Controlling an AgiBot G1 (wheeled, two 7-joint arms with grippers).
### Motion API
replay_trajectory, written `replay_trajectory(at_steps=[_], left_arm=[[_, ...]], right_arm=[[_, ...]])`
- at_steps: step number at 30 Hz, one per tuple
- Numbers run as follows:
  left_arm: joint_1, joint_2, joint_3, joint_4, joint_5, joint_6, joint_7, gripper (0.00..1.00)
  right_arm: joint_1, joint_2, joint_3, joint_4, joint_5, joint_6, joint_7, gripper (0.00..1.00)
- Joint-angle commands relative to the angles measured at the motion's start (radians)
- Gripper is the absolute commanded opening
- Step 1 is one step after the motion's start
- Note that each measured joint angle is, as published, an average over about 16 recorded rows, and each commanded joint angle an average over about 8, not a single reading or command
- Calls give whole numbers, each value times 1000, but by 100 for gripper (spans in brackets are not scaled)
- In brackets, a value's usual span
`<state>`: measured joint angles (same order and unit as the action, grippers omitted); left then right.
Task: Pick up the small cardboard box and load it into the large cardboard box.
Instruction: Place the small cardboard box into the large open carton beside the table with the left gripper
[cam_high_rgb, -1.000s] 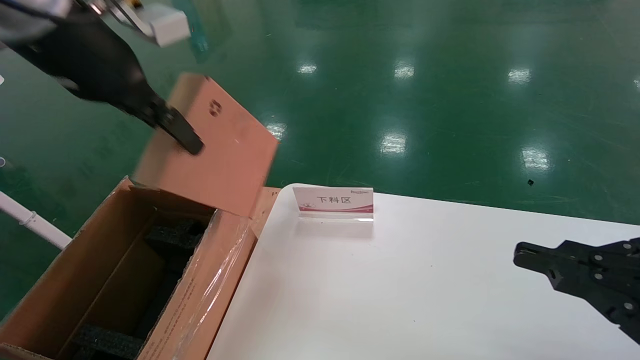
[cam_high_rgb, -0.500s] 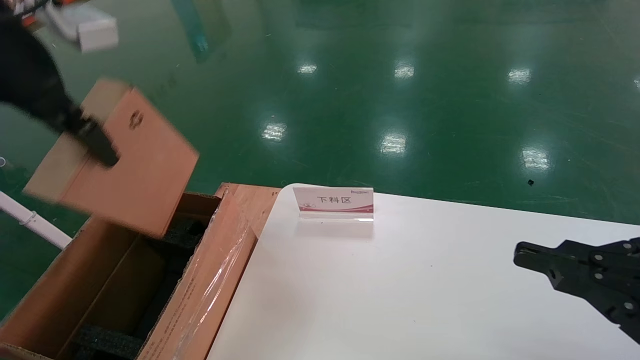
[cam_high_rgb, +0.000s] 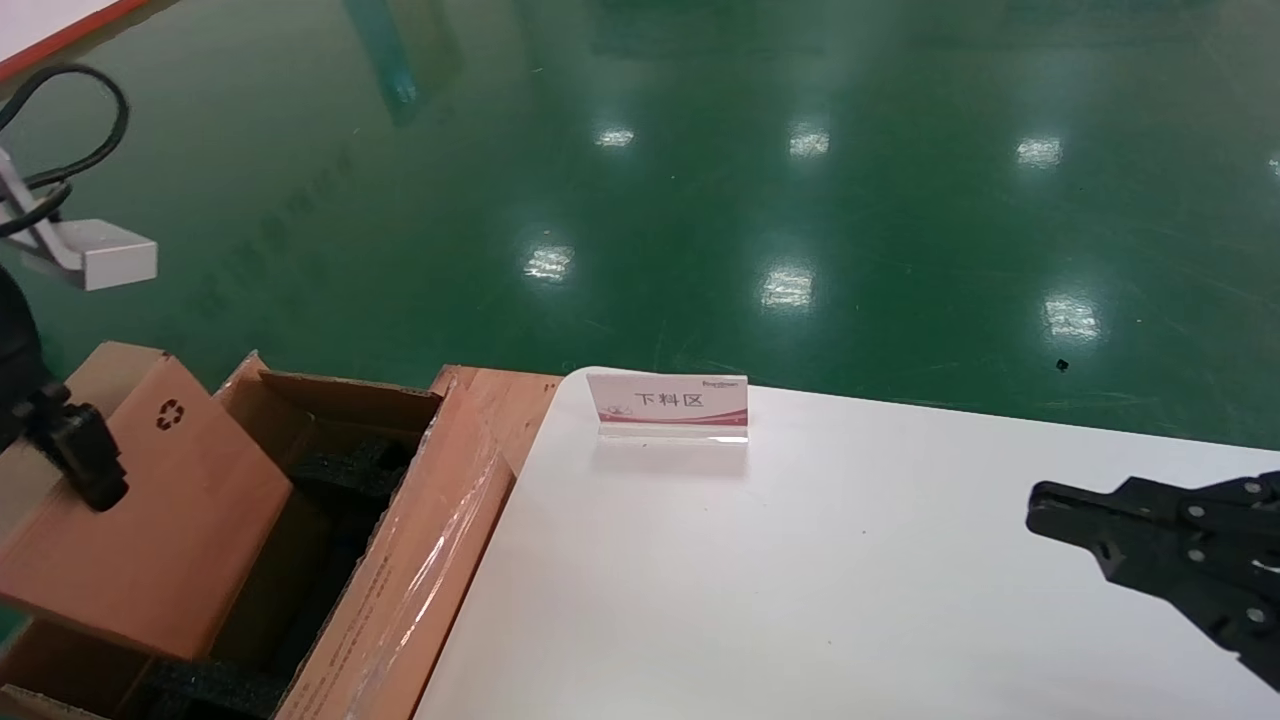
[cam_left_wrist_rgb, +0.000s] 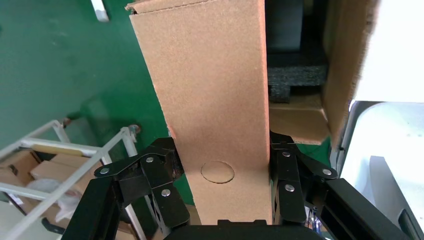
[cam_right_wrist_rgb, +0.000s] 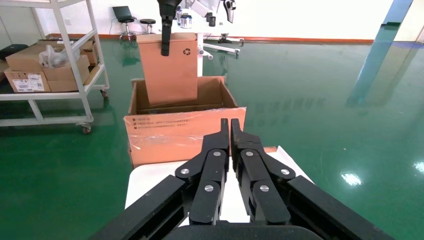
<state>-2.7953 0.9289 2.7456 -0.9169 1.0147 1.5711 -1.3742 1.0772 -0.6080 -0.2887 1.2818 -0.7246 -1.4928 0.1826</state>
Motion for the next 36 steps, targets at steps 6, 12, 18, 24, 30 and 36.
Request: replay_trajectory(at_steps=[6,12,18,24,30,36], left_arm=[[61,-40,27,77,-17,-23,72,0],[145,-53,15,164,-33,-42,135,0],[235,-53,-1,264,-57,-49,196,0],[306,-46,-13,362,-76,-37,252,0],[362,-27,-19,445,-86,-21,294,0],[411,-13,-16,507,-88,-10,318,0]], right_arm=[[0,0,0,0,0,0,0,100],[0,0,-1,0,1,0,0,100],[0,1,-1,0,1,1,-1,100],[0,1,-2,0,1,1,-1,100],[0,1,-2,0,1,1,-1,100],[1,1,-2,0,2,1,-1,100]])
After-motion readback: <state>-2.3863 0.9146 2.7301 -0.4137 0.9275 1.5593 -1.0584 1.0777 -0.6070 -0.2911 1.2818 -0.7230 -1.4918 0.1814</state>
